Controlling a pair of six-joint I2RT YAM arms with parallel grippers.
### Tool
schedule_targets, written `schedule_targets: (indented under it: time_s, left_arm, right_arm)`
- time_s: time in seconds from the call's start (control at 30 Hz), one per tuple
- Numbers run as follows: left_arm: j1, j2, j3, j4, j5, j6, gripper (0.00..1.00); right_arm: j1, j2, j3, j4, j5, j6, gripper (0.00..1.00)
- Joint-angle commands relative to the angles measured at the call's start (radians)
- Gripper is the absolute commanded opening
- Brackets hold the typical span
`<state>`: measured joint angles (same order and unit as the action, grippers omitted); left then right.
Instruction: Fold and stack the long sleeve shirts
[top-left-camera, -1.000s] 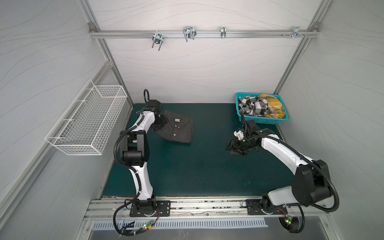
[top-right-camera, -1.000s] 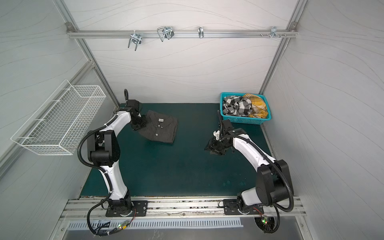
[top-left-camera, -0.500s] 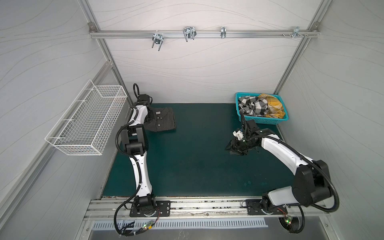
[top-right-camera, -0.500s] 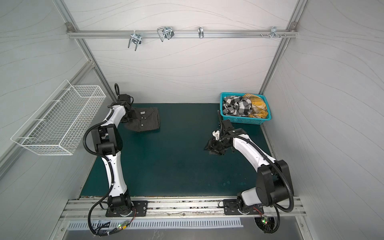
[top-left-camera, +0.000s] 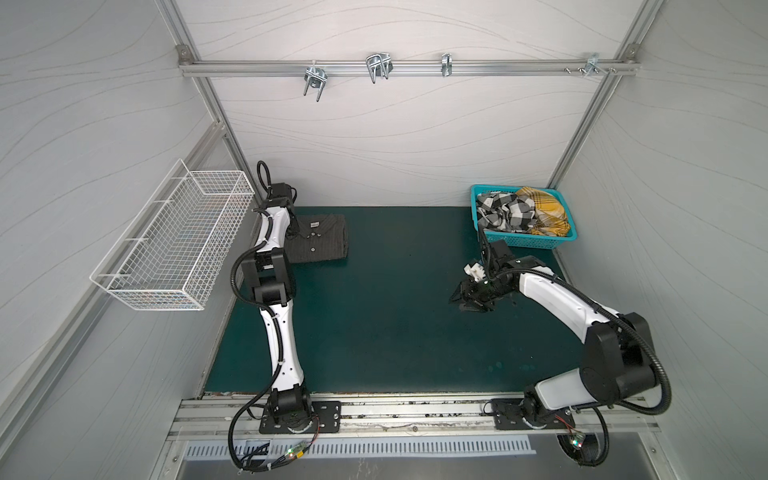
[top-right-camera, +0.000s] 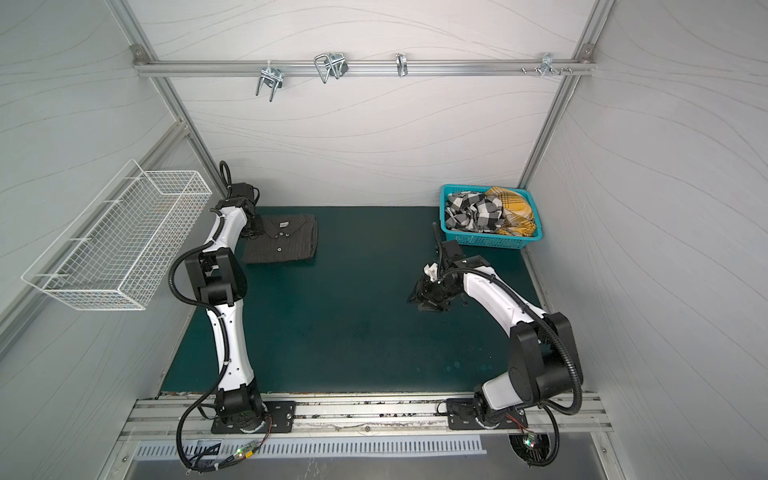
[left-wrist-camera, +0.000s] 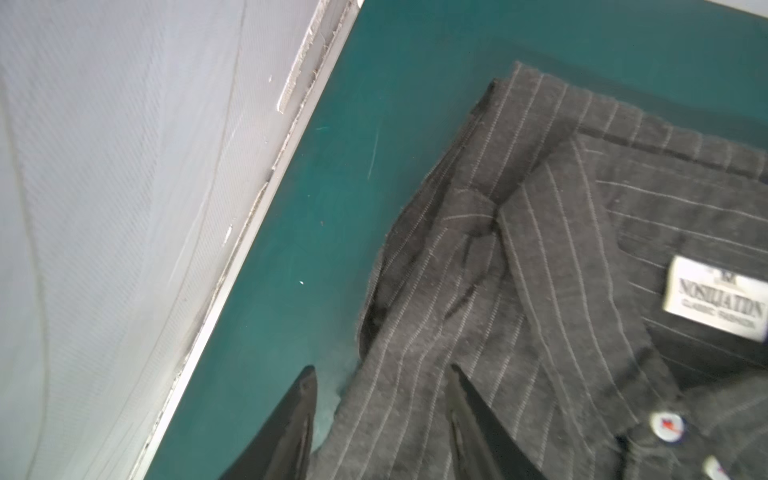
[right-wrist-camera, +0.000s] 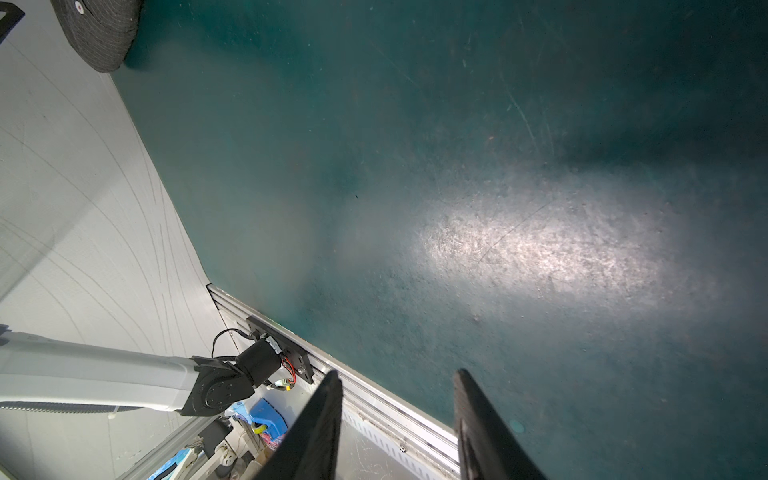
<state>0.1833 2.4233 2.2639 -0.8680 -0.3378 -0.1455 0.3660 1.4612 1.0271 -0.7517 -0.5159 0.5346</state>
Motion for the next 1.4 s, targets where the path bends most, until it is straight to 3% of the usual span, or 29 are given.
schedule_targets:
  time_s: [0.0,0.07,0.17,0.37,0.5,0.93,1.07,1.23,1.37]
  left_arm:
    - [-0.074,-0.101,-0.047,-0.018,-0.006,-0.054,0.52]
    - [-0.13,-0.134,-0.093,-0.013,-0.028,-0.069,0.53]
    - [-0.212,-0.152,-0.153,0.0,0.023,-0.096,0.5]
    - [-0.311,-0.077,-0.128,-0.019,0.152,-0.176,0.31]
    - [-0.318,-0.013,-0.087,-0.038,0.229,-0.2,0.21]
    - [-0.289,-0.001,-0.15,-0.056,0.198,-0.193,0.12]
    - [-0.283,-0.031,-0.194,-0.032,0.222,-0.199,0.16]
    - [-0.294,-0.098,-0.185,-0.032,0.327,-0.219,0.36]
    - [-0.314,-0.223,-0.196,-0.023,0.387,-0.235,0.44]
  right_arm:
    - [0.02,-0.022,0.017,-0.026,0.005,0.016,0.46]
    - [0.032,-0.027,0.021,-0.027,0.012,0.02,0.46]
    - [0.04,-0.039,0.025,-0.029,0.02,0.027,0.46]
    - [0.04,-0.067,0.02,-0.038,0.037,0.03,0.45]
    - [0.04,-0.079,0.013,-0.044,0.042,0.029,0.45]
    - [0.043,-0.081,0.016,-0.044,0.048,0.031,0.43]
    - [0.043,-0.082,0.025,-0.046,0.048,0.031,0.43]
    - [0.042,-0.085,0.076,-0.067,0.077,0.024,0.43]
    - [0.018,-0.08,0.175,-0.078,0.167,0.029,0.45]
